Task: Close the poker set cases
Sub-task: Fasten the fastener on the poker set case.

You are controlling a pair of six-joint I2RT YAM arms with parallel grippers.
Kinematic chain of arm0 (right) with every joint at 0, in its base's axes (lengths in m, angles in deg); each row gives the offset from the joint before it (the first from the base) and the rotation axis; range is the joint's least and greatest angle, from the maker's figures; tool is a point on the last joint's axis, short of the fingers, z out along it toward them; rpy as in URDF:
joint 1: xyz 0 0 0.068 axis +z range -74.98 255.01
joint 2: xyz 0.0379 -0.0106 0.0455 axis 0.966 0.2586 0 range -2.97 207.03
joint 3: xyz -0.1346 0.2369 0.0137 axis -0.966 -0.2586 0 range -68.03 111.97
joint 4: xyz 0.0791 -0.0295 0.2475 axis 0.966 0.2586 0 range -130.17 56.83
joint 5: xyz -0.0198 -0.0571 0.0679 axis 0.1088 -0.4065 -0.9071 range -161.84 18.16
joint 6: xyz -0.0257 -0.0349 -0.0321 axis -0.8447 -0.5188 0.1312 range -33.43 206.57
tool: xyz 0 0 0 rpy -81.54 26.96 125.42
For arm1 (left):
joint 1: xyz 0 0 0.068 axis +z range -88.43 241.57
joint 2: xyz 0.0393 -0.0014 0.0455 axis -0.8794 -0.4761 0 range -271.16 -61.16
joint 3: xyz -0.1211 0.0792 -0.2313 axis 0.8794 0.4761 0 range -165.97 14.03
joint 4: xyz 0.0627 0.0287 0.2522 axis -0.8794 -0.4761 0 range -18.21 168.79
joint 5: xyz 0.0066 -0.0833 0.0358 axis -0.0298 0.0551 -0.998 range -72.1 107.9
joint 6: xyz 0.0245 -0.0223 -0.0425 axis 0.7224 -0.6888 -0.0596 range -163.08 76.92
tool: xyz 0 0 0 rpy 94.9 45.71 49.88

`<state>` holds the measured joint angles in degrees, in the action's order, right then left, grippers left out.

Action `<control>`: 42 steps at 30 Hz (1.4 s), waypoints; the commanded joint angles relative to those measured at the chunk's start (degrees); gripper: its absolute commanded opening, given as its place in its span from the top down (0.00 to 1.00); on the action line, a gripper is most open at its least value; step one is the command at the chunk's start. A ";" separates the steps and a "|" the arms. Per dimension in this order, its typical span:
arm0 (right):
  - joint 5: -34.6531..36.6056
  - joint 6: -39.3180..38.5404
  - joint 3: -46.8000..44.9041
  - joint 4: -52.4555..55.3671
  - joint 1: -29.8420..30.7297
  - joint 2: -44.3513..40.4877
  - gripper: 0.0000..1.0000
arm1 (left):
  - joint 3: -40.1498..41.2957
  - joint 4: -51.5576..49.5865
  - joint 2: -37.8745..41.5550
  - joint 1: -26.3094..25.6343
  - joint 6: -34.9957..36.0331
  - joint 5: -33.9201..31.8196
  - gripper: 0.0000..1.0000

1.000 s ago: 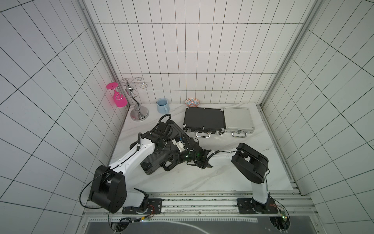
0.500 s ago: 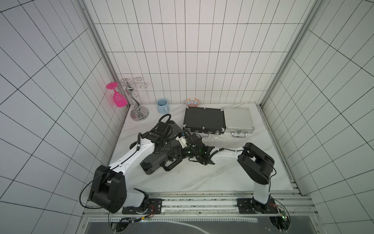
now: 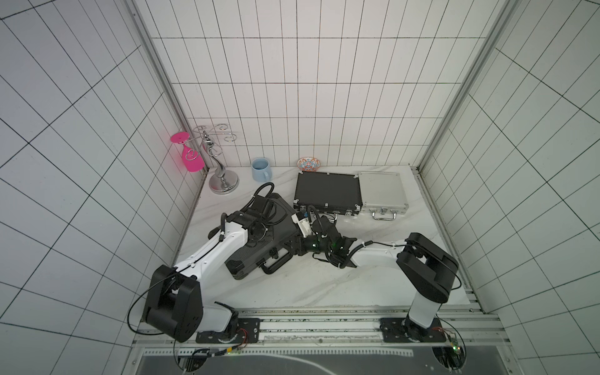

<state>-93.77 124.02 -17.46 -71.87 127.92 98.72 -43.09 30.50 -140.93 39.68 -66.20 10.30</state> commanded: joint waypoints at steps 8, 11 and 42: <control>6.57 -5.24 -5.03 6.57 -0.06 -2.20 0.52 | 5.67 -2.86 -5.48 0.40 -0.18 3.81 0.84; 4.32 -5.11 -5.31 5.83 -2.07 -0.69 0.46 | 5.99 -2.68 -5.53 0.35 -0.13 3.93 0.84; -13.58 1.98 2.25 -13.50 -3.25 9.74 0.42 | 5.78 -2.89 -5.14 0.18 -0.19 3.82 0.84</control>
<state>-103.89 123.34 -18.75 -78.19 124.23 109.72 -42.19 33.80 -141.08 39.83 -66.13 10.26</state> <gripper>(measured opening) 0.587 0.161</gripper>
